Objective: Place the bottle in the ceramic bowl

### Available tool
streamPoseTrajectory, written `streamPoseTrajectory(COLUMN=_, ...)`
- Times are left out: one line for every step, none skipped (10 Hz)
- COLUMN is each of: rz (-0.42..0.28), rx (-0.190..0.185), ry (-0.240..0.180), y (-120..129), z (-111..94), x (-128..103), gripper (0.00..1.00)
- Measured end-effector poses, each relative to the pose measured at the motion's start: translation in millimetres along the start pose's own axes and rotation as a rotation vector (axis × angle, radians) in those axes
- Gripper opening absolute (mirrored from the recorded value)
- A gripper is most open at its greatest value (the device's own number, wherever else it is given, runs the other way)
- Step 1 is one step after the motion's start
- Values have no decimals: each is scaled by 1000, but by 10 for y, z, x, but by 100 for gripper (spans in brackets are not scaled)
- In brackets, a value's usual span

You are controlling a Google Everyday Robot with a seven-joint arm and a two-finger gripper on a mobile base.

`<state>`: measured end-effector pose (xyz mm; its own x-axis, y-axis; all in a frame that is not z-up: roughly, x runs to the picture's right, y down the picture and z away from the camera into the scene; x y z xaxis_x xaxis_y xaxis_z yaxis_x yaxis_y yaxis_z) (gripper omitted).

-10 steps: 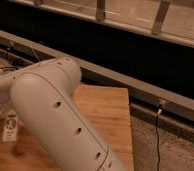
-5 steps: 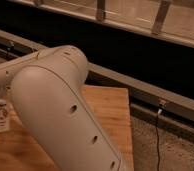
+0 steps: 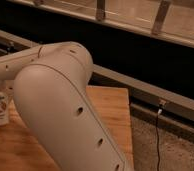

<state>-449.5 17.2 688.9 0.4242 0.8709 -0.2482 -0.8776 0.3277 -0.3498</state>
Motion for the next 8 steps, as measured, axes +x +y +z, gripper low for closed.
streamPoseTrajectory(rz=-3, rx=-3, ry=1, y=11, z=5, x=3, gripper=0)
streamPoseTrajectory(rz=-9, rx=-15, ry=-2, y=42, z=17, x=9, gripper=0)
streamPoseTrajectory(rz=-4, rx=-71, ry=-34, y=8, z=17, x=5, gripper=0)
streamPoseTrajectory(rz=0, rx=-121, ry=-66, y=-87, z=0, x=-31, gripper=0)
streamPoseTrajectory(rz=42, rx=-212, ry=-185, y=-625, z=-261, x=-236, gripper=0)
streamPoseTrajectory(rz=74, rx=-214, ry=-222, y=-941, z=-362, x=-281, gripper=0)
streamPoseTrajectory(rz=99, rx=-215, ry=-235, y=-1064, z=-413, x=-291, gripper=0)
streamPoseTrajectory(rz=119, rx=-205, ry=-235, y=-1140, z=-415, x=-303, gripper=0)
